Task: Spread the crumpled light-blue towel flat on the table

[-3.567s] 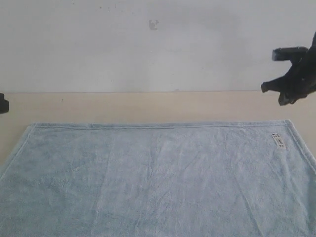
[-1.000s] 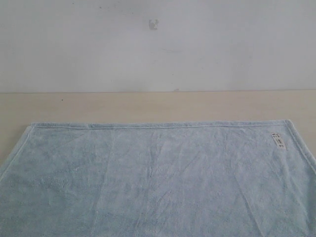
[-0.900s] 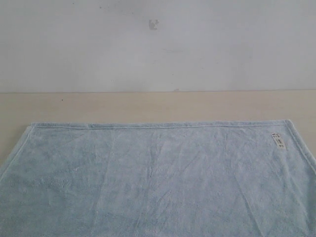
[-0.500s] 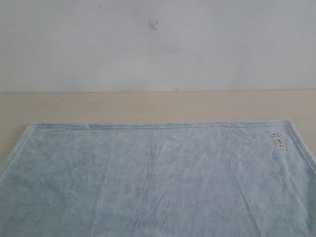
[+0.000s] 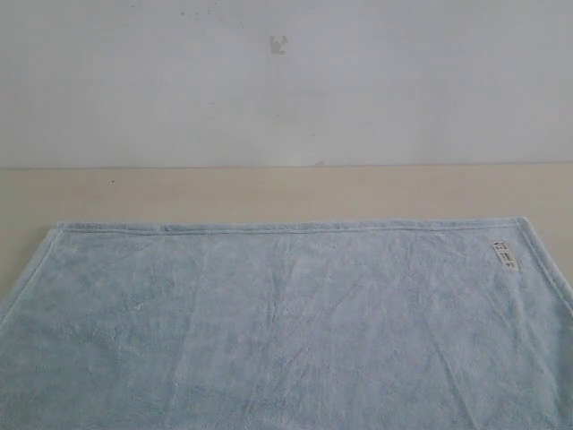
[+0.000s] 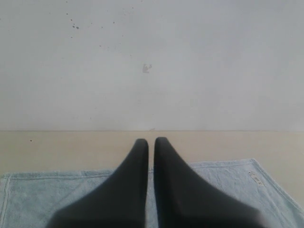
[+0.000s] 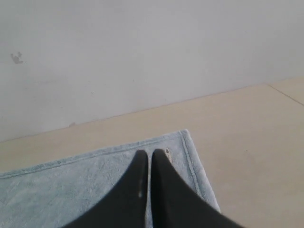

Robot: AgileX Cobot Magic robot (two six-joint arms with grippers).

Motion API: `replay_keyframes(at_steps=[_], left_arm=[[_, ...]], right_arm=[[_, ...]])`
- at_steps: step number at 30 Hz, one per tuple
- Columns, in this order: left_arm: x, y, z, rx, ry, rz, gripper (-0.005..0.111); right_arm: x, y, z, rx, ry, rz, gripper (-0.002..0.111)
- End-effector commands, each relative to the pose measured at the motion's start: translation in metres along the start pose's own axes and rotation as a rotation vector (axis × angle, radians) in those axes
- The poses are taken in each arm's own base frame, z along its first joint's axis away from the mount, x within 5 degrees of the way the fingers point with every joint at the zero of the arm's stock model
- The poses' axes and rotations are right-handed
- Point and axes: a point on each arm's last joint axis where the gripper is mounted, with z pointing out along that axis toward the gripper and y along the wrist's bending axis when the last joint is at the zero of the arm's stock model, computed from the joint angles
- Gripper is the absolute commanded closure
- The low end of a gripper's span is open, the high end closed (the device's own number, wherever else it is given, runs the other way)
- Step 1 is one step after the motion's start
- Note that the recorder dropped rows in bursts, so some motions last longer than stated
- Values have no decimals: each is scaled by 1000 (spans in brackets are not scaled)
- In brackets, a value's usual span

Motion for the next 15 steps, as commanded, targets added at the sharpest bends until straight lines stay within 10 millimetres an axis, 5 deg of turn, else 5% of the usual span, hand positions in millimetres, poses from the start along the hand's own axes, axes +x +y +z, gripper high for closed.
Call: replay_keyframes(at_steps=[1, 15], left_arm=[[1, -1, 0, 10, -3, -19, 103], [1, -1, 0, 10, -3, -17, 103]], right_arm=[[8, -2, 0, 14, 66, -8, 106], [7, -2, 0, 14, 64, -8, 106]])
